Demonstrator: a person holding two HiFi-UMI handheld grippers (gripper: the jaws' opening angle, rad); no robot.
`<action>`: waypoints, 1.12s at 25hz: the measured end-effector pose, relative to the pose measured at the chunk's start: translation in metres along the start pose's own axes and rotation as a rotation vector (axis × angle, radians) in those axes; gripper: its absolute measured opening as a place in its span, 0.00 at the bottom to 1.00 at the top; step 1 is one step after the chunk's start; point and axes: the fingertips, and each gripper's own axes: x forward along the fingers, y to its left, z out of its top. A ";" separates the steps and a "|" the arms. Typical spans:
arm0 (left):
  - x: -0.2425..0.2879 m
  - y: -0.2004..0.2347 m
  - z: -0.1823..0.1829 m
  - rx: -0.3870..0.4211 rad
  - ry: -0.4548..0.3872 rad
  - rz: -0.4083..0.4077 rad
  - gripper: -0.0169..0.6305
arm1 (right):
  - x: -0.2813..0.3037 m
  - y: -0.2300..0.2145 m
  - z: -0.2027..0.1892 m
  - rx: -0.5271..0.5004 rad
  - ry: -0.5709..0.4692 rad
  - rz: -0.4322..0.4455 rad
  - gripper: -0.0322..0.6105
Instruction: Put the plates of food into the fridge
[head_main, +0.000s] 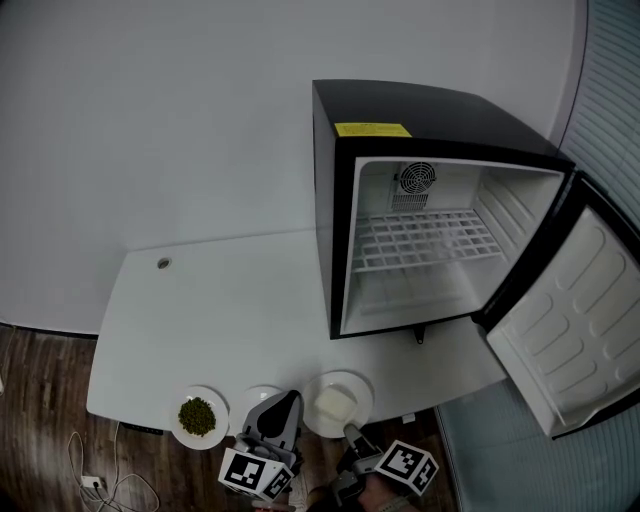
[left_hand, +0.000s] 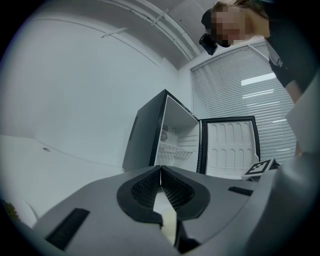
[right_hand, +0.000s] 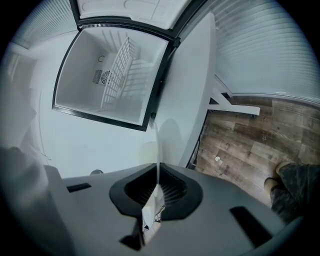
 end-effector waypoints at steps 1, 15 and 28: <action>0.000 -0.001 0.000 0.001 0.003 -0.004 0.04 | -0.001 0.000 0.001 -0.002 -0.005 -0.001 0.08; 0.034 0.021 0.027 0.001 -0.014 -0.035 0.04 | -0.025 0.046 0.047 -0.032 -0.117 0.061 0.08; 0.094 0.047 0.041 0.011 -0.047 -0.038 0.04 | -0.026 0.109 0.110 0.026 -0.224 0.156 0.08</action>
